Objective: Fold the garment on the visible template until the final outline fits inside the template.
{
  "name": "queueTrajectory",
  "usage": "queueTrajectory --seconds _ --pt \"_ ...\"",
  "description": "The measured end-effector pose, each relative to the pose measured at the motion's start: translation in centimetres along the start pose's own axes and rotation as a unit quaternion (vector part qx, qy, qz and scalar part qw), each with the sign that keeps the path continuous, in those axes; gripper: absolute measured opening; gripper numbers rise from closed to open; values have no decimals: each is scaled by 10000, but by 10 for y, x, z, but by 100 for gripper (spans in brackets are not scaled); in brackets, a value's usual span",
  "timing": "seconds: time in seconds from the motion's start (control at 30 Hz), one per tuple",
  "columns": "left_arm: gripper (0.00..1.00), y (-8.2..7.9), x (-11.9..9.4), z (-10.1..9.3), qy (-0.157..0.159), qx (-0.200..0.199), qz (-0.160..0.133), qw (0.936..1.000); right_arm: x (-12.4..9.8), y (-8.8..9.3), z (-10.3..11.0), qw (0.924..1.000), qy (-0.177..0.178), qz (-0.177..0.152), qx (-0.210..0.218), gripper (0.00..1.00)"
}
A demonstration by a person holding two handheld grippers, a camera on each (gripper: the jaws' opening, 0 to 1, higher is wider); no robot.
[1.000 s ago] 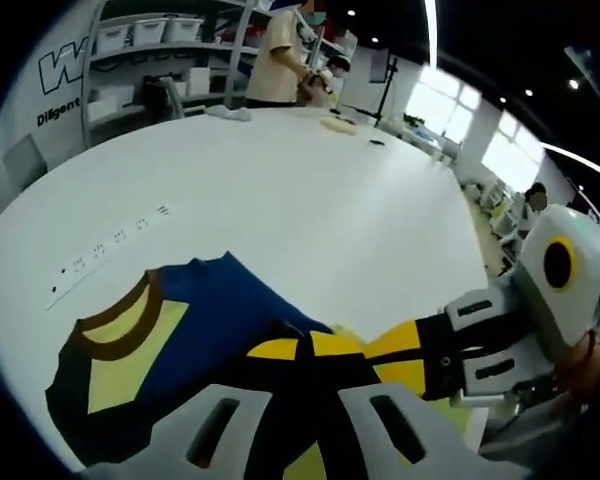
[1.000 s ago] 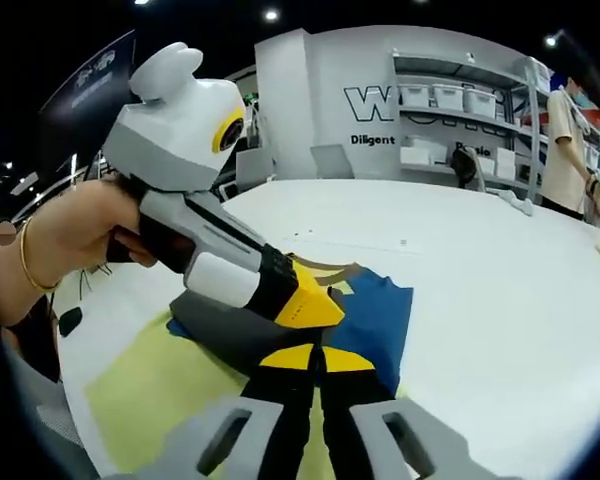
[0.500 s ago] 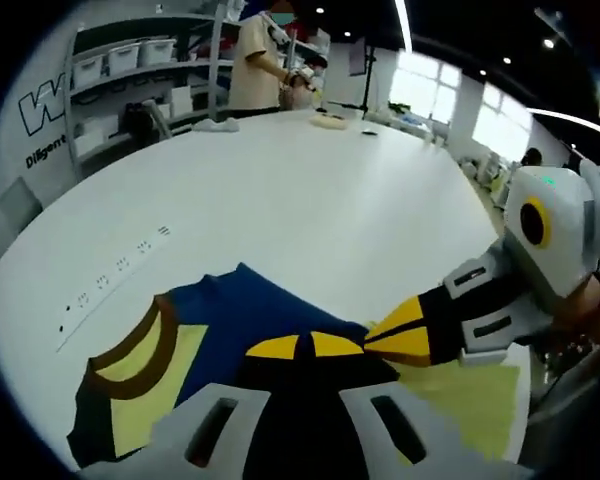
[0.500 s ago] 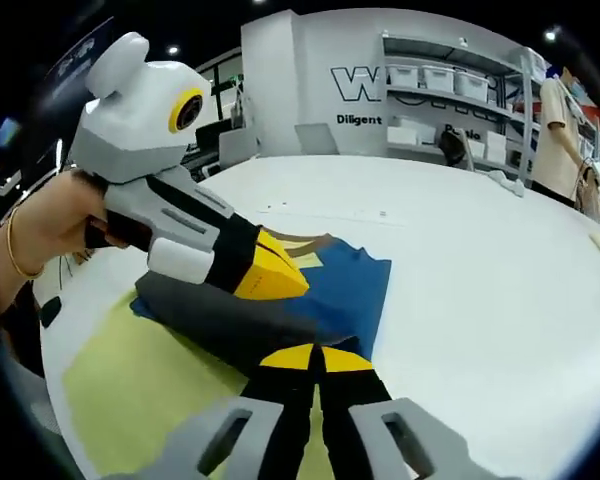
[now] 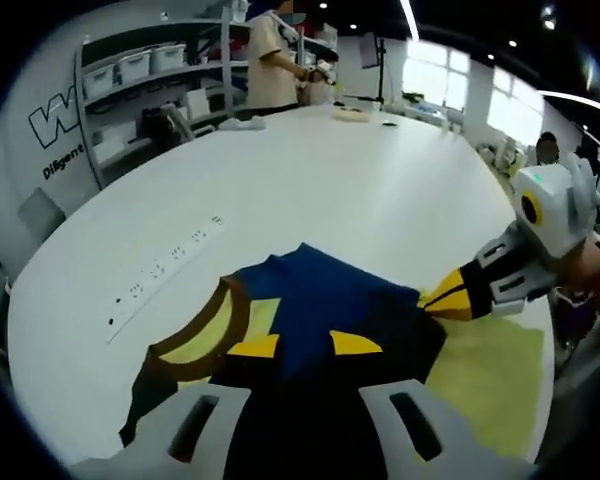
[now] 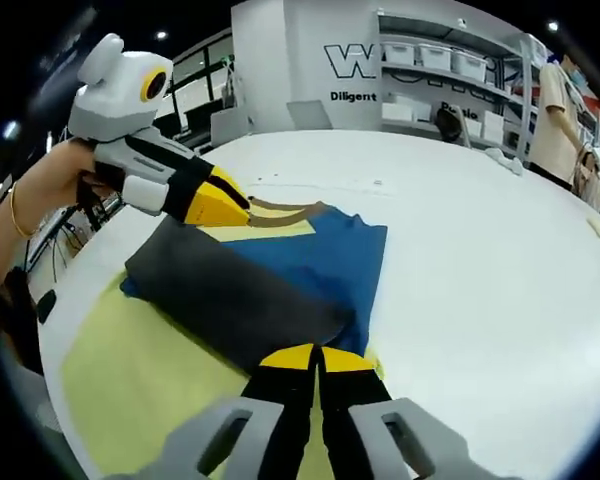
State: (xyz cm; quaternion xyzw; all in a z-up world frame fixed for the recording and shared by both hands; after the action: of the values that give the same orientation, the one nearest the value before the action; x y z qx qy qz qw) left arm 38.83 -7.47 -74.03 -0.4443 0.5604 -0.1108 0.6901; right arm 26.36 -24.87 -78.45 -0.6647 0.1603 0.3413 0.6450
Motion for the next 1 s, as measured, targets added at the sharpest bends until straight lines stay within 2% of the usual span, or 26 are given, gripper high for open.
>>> queueTrajectory --seconds 0.17,0.3,0.43,0.5,0.57,0.67,0.77,0.9,0.97,1.0 --pt "24 14 -15 16 -165 188 96 9996 0 1 0 10000 -8 16 76 0" --pt "26 26 -19 29 -291 51 220 9993 2 3 0 9999 -23 38 164 0" --pt "32 35 -24 27 -191 -58 124 9997 2 4 0 9998 -38 47 172 0" --pt "35 39 -24 29 -172 -14 200 9997 2 4 0 9998 -40 51 188 0" --pt "40 46 -26 33 -122 196 386 9990 1 5 0 9998 -43 81 201 0" --pt "47 54 -29 37 15 273 432 9987 1 6 1 9997 -45 106 219 0" --pt "45 64 -33 39 83 407 507 9978 2 7 1 9997 -45 135 213 0" --pt "42 71 -33 42 64 312 555 9980 2 7 2 9996 -44 134 227 0" --pt "37 76 -32 45 63 212 596 9980 1 7 2 9996 -46 120 255 0" --pt "35 80 -28 54 75 201 641 9977 1 7 2 9996 -47 111 267 0"
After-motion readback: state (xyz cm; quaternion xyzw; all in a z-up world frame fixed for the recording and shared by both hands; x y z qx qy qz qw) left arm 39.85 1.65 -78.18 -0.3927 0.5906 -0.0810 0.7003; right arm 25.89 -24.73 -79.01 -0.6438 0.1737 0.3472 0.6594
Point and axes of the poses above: the point that each gripper's makers call its tool centre point, and the gripper's own axes: x roughly forward along the fingers, z roughly to its left, y roughly out of its underside, the point moved 9 cm from there along -x, roughly backward along the fingers, and after that the axes turned 2 degrees about y, right-handed, at the moved point
